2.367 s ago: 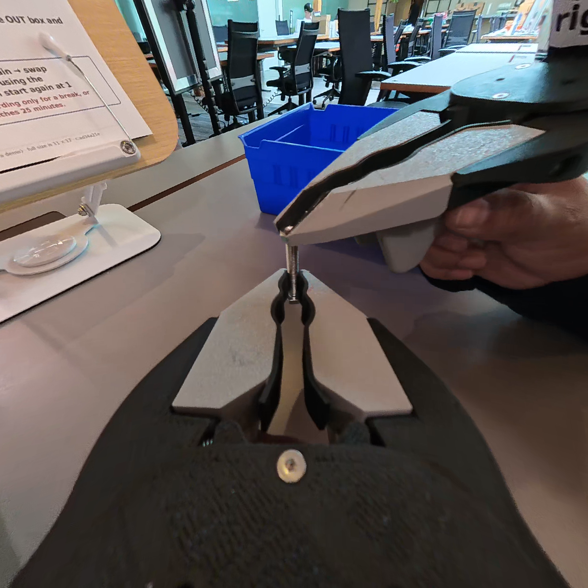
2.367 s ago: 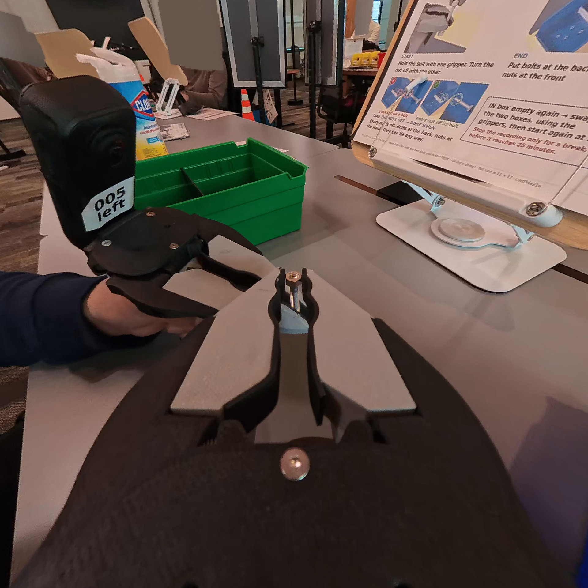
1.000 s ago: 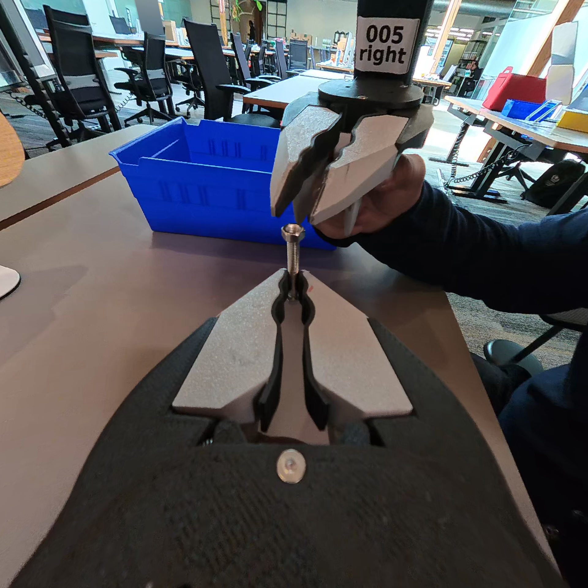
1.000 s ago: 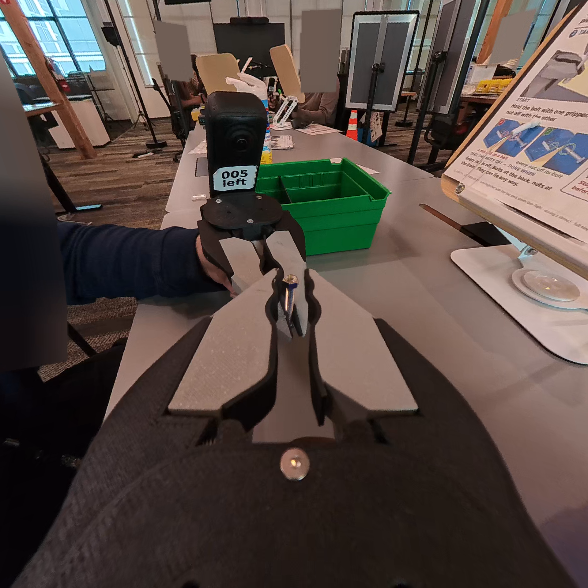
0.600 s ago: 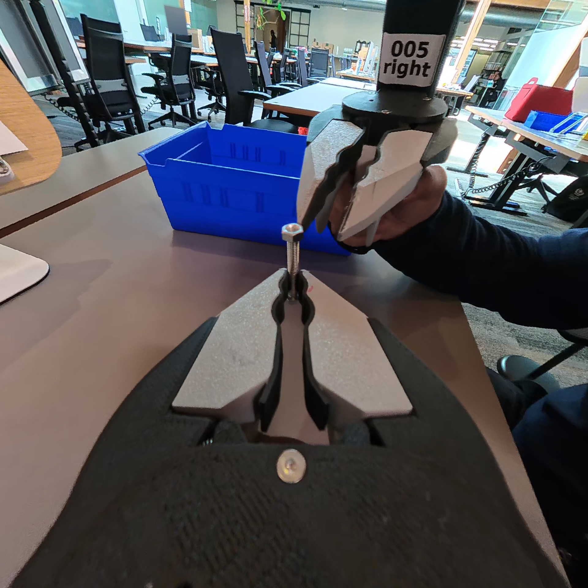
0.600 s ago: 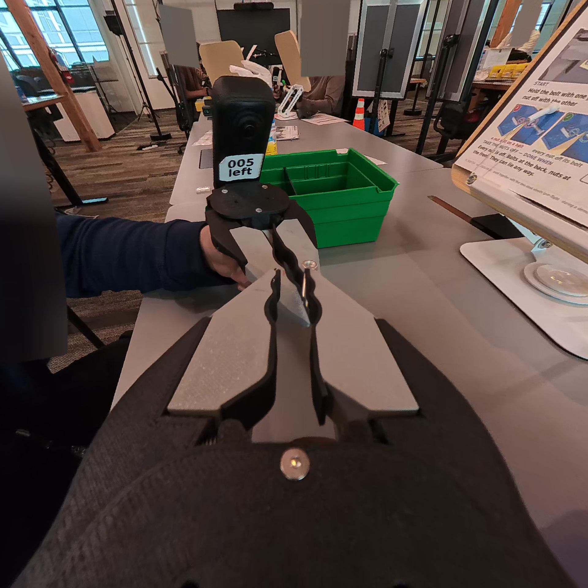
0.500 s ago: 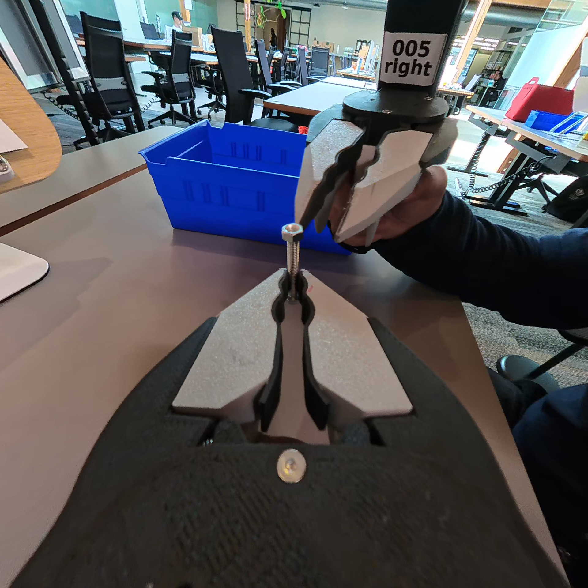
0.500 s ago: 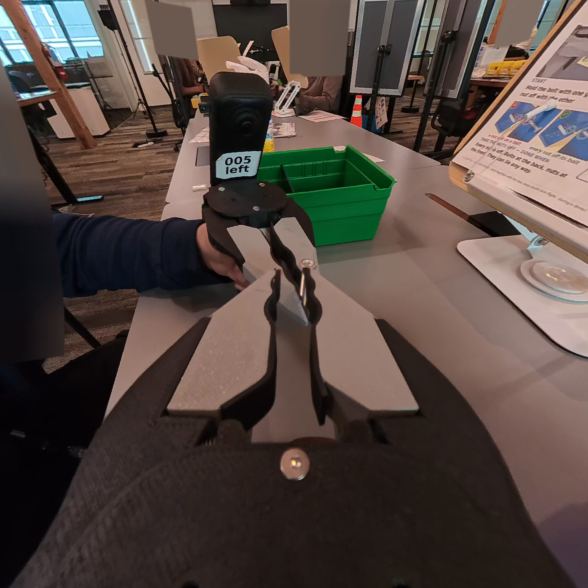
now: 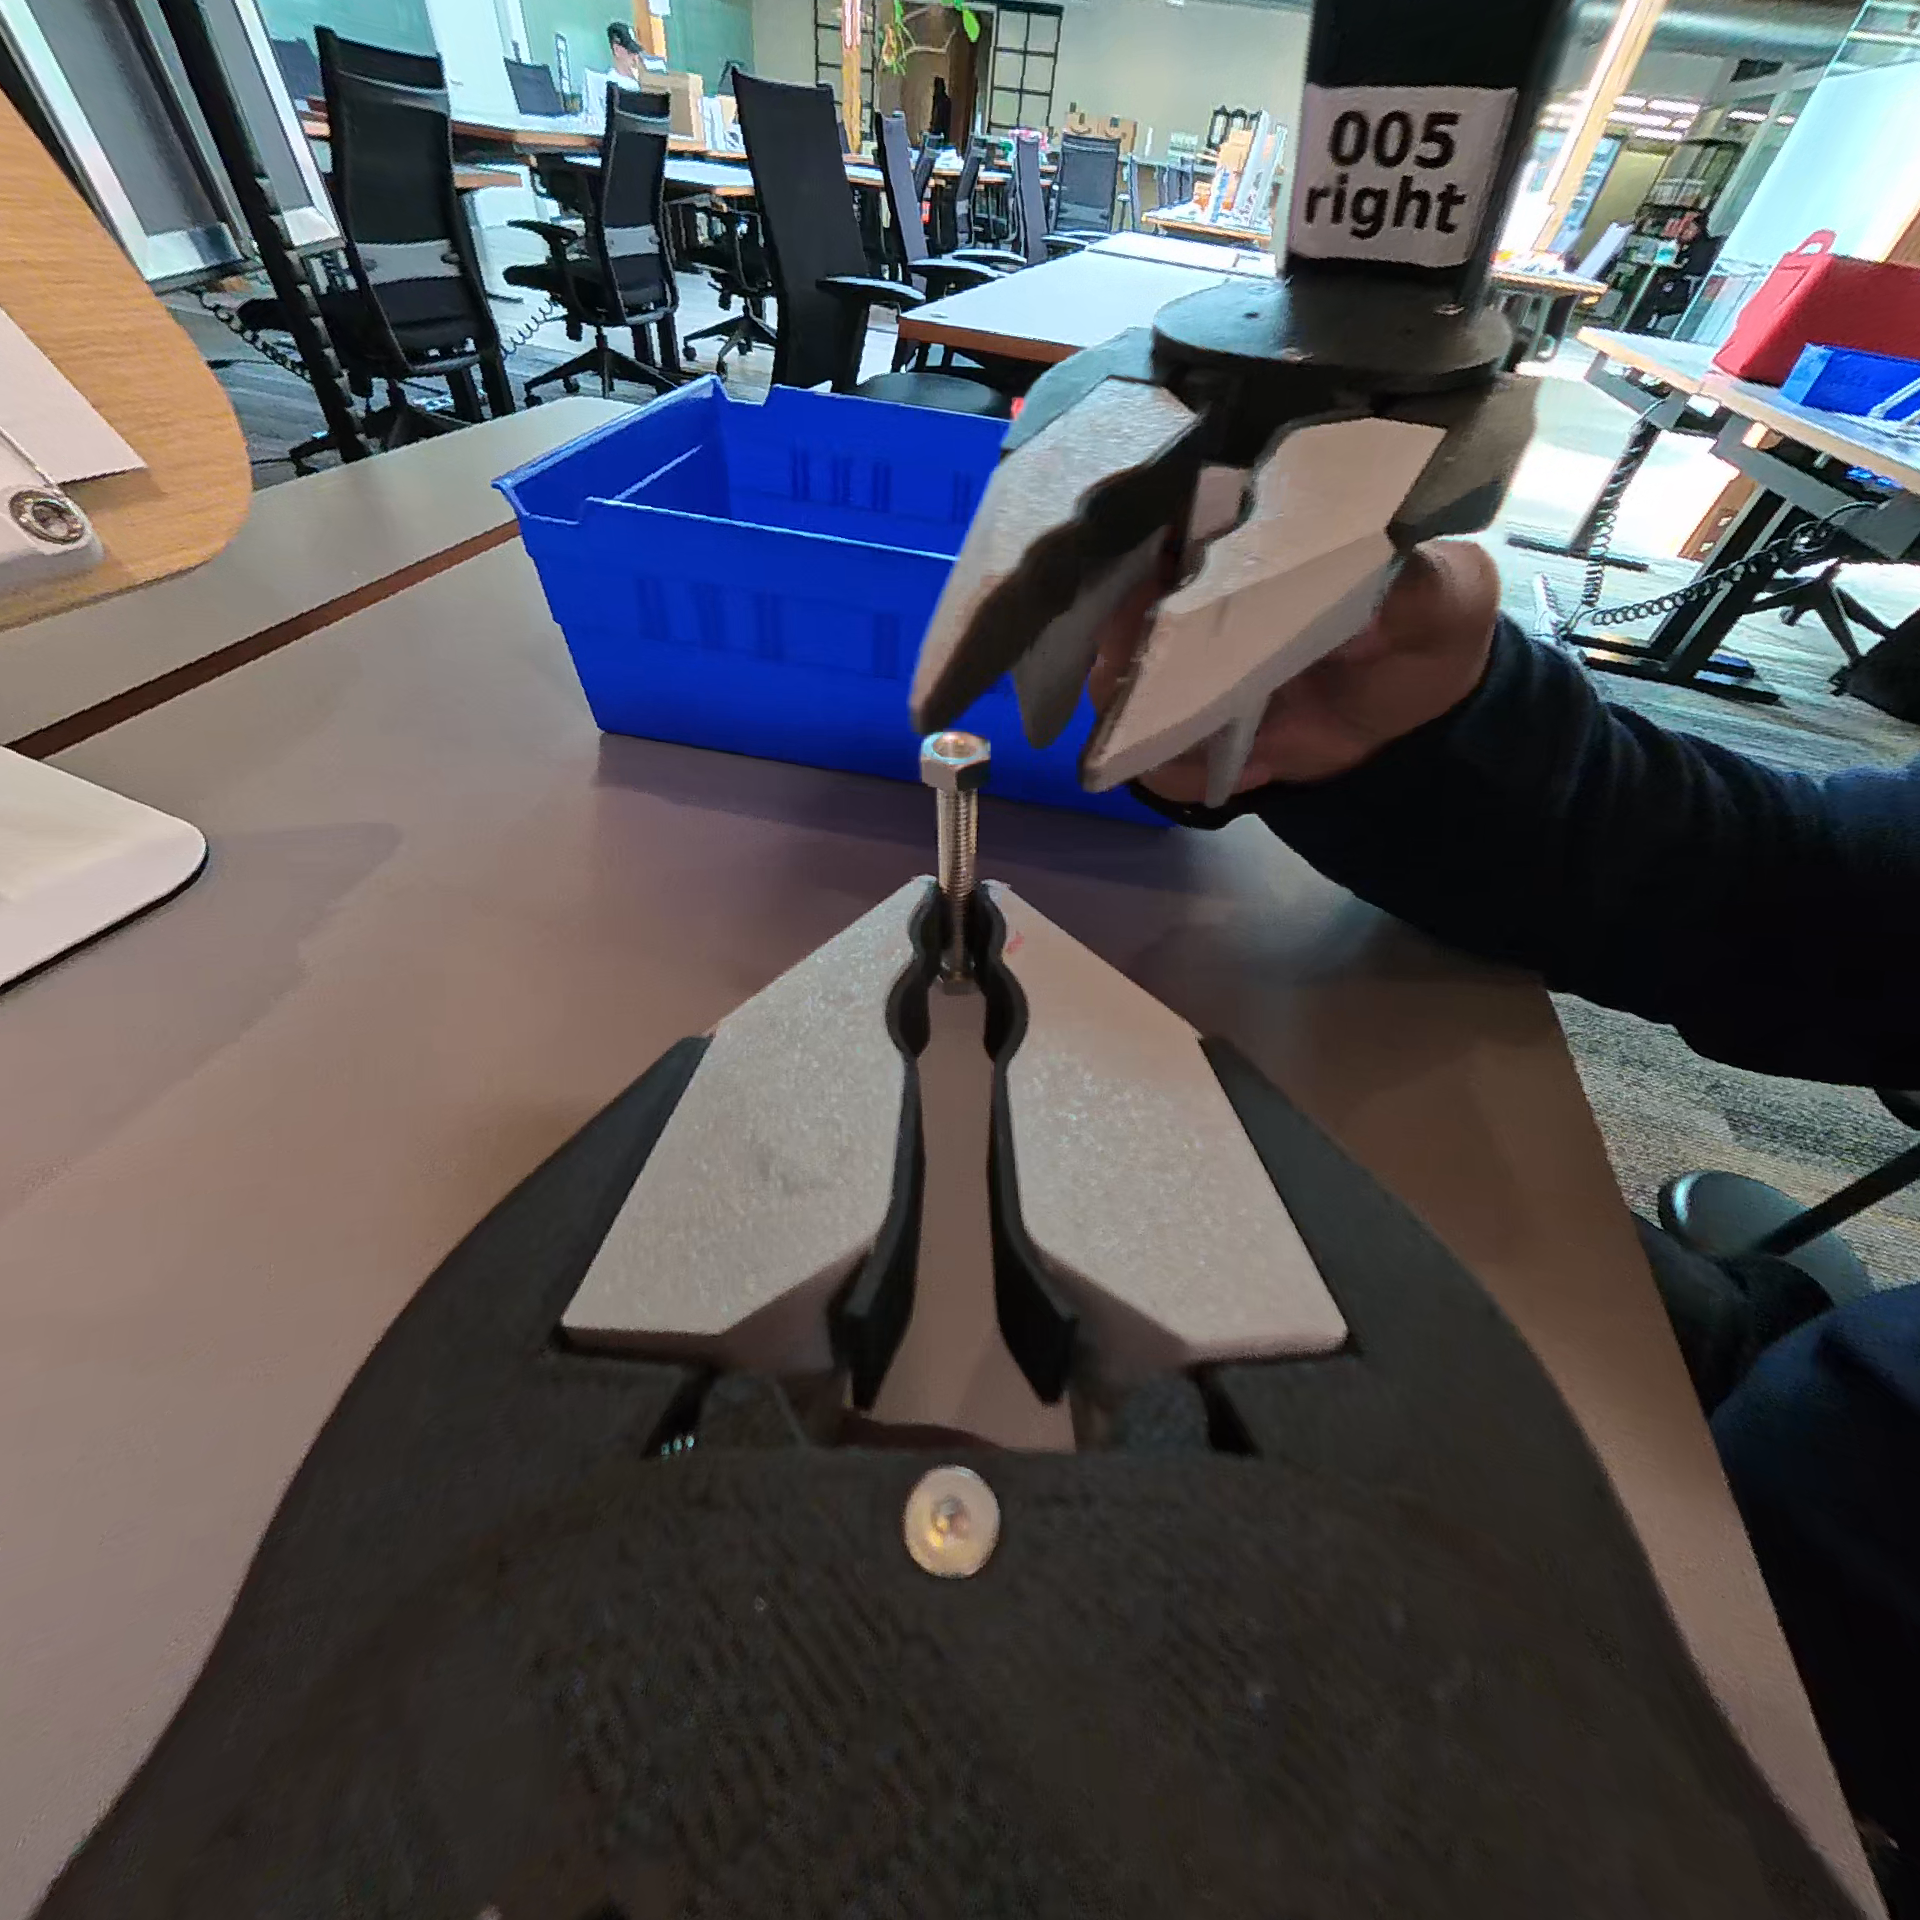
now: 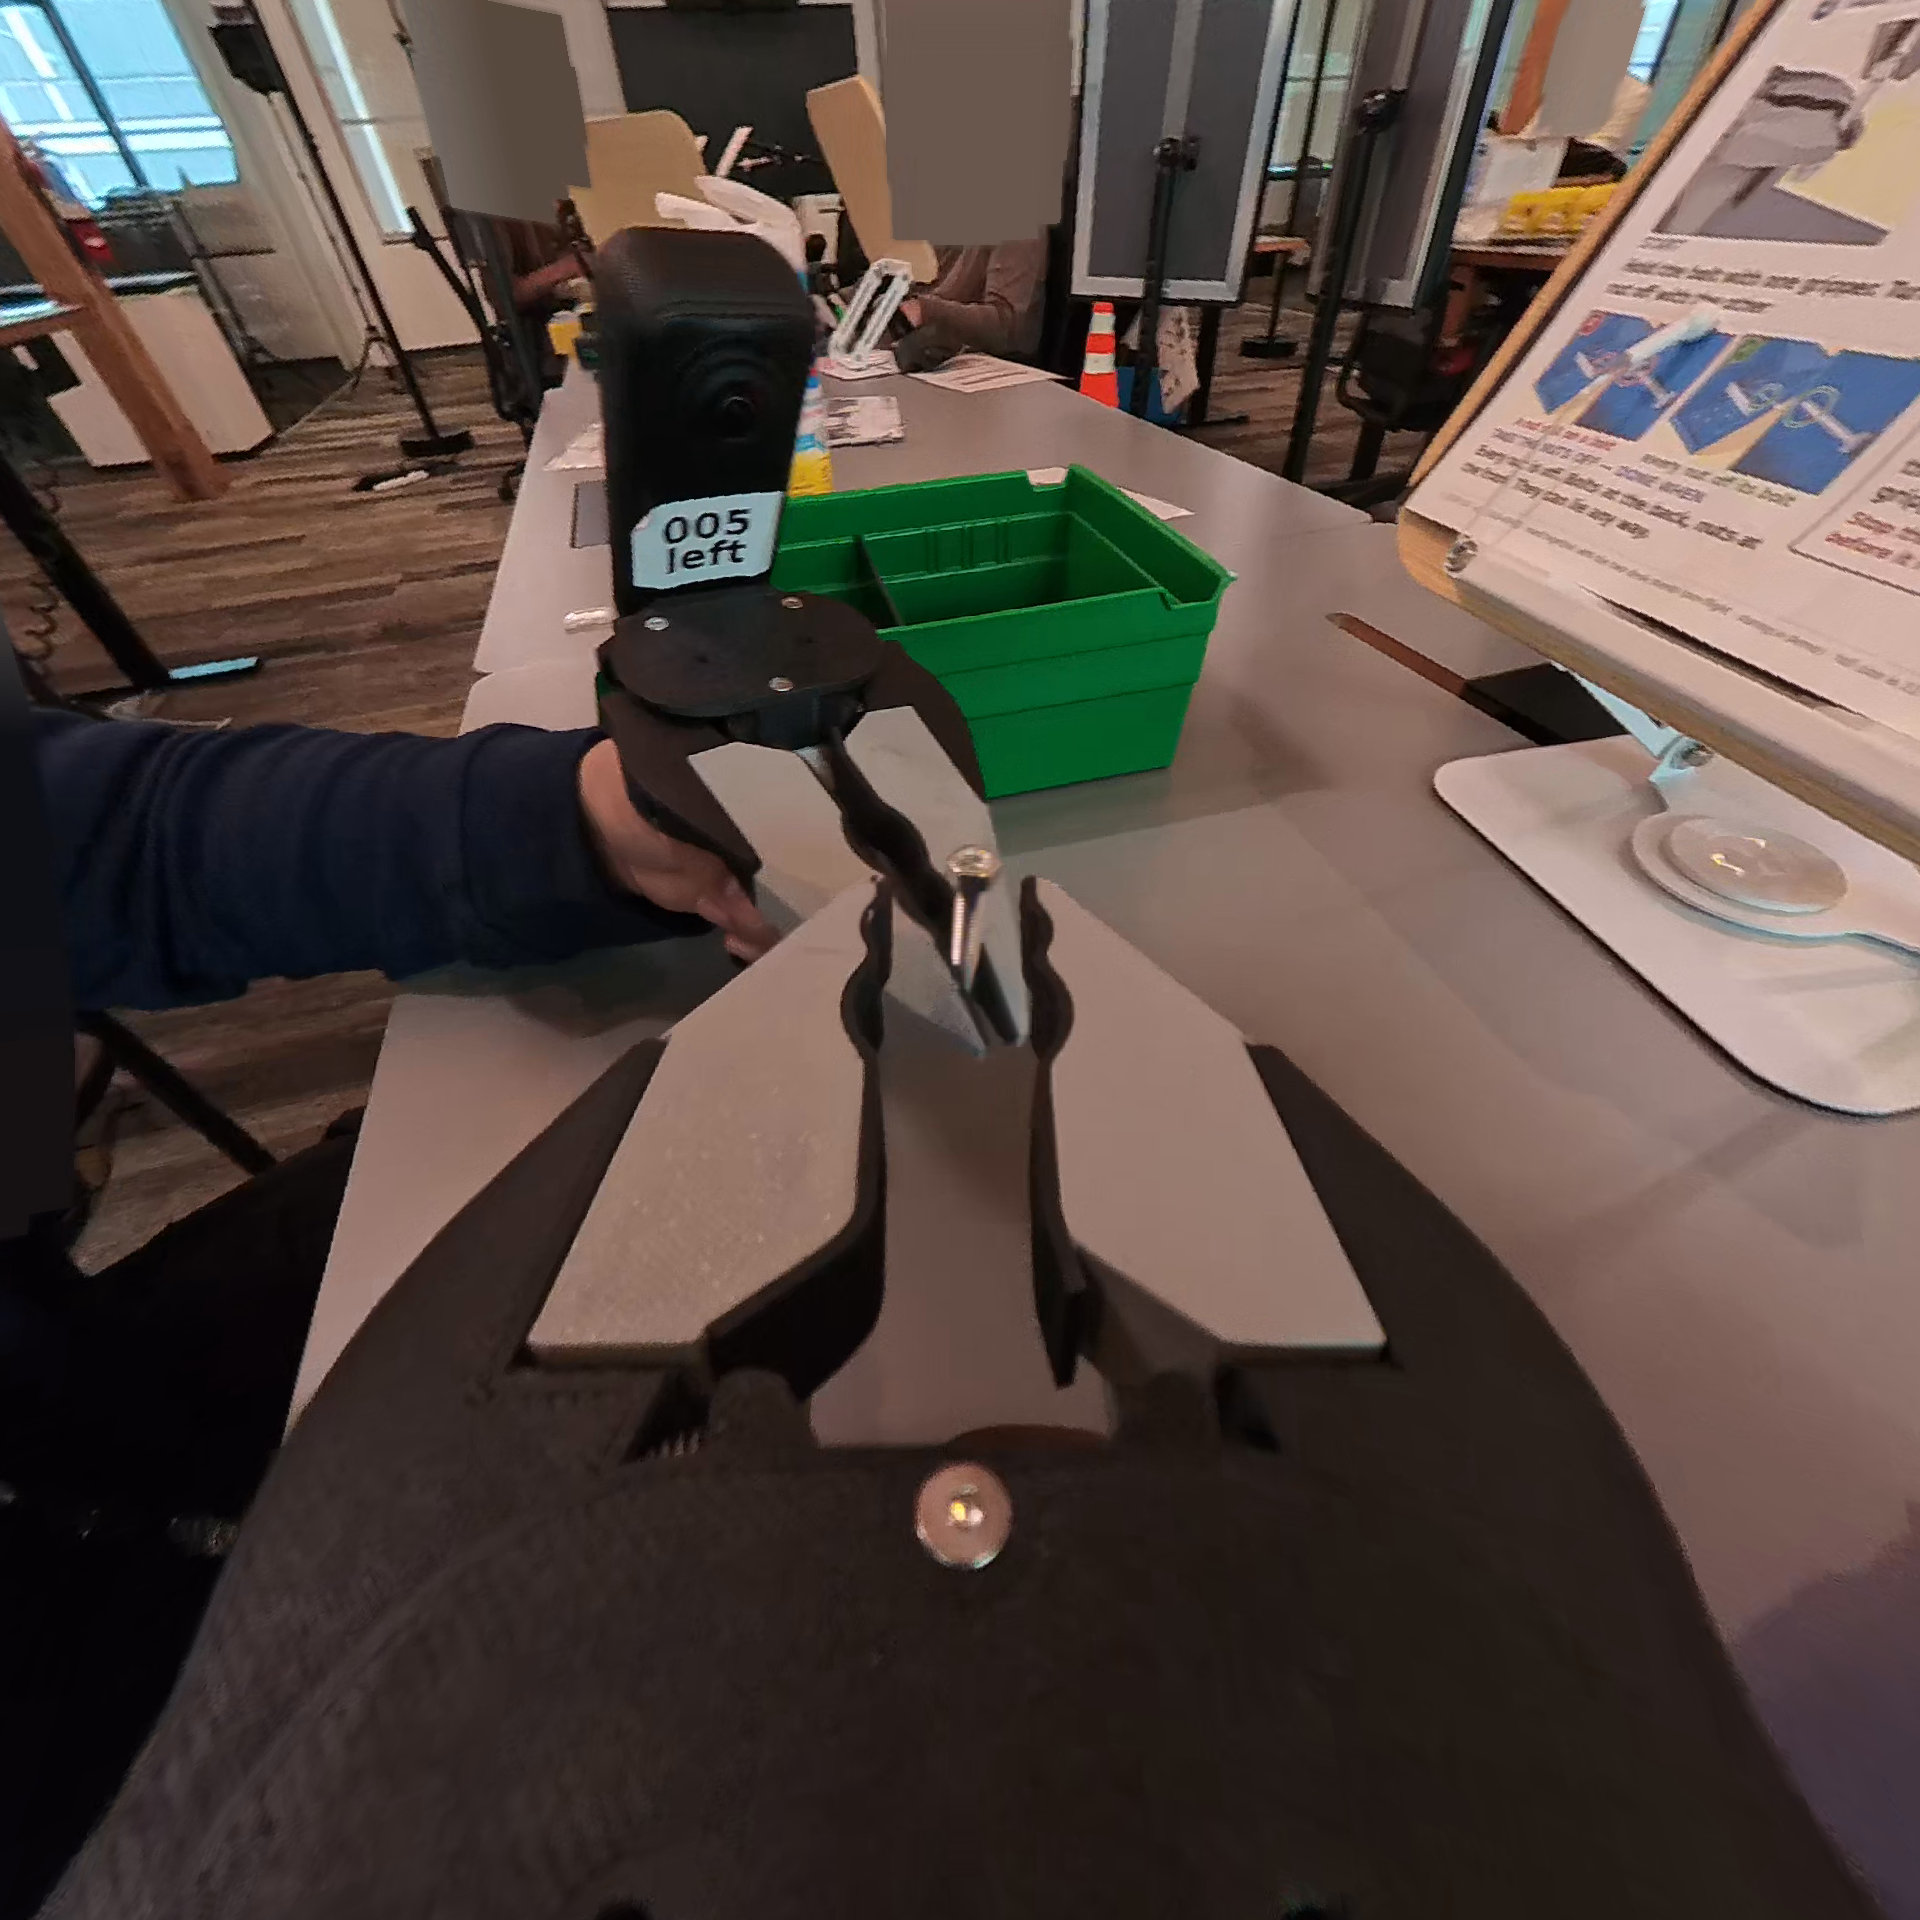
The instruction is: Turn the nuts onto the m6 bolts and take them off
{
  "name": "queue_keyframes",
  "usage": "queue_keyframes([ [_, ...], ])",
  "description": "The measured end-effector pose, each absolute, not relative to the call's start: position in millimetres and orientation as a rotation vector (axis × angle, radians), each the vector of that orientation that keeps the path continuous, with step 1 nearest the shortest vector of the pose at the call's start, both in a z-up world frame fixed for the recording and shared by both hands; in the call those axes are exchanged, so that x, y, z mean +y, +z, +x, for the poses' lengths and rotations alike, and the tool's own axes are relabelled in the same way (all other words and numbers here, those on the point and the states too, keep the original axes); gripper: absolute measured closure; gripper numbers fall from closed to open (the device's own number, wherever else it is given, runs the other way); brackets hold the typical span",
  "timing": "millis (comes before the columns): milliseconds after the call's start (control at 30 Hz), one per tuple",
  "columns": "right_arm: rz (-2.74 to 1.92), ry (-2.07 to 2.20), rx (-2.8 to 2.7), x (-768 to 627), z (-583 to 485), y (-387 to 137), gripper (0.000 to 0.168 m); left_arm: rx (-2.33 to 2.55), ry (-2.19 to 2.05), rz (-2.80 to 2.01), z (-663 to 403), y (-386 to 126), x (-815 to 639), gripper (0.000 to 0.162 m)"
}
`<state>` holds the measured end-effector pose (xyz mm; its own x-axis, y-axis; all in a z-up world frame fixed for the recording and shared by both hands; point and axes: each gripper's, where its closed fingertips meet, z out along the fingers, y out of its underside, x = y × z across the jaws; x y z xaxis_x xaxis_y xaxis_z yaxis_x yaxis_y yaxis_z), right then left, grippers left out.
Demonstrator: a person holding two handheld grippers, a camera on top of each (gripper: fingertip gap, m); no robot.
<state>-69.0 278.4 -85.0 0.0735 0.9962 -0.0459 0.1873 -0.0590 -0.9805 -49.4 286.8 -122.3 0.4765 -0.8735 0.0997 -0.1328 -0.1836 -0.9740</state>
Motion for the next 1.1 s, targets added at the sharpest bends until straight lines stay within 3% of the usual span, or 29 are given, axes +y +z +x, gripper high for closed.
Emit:
queue_keyframes([
  [100,-1.432,1.125,-1.273,277.2,-70.3,-86.8,0.142,0.894,-0.841,-1.641,-47.3,-125.0,286.3,0.16],
  [267,-1.397,1.12,-1.335,267.3,-70.5,-87.0,0.156,0.844,-0.831,-1.655,-54.5,-123.9,293.4,0.16],
  [467,-1.441,1.125,-1.247,280.1,-70.6,-85.5,0.136,0.862,-0.84,-1.646,-50.8,-123.3,289.8,0.16],
  [567,-1.433,1.131,-1.269,276.3,-71.8,-86.5,0.139,0.868,-0.812,-1.654,-50.4,-126.1,291.2,0.16],
  [667,-1.399,1.146,-1.351,262.9,-73.3,-88.7,0.153,0.834,-0.809,-1.664,-55.5,-125.4,295.7,0.16],
  [967,-1.453,1.105,-1.246,281.5,-71.4,-87.7,0.137,0.849,-0.816,-1.654,-52.4,-124.8,293.0,0.16],
  [1100,-1.432,1.117,-1.29,273.5,-73.2,-88.5,0.142,0.841,-0.797,-1.669,-53.9,-127.1,295.6,0.16],
])
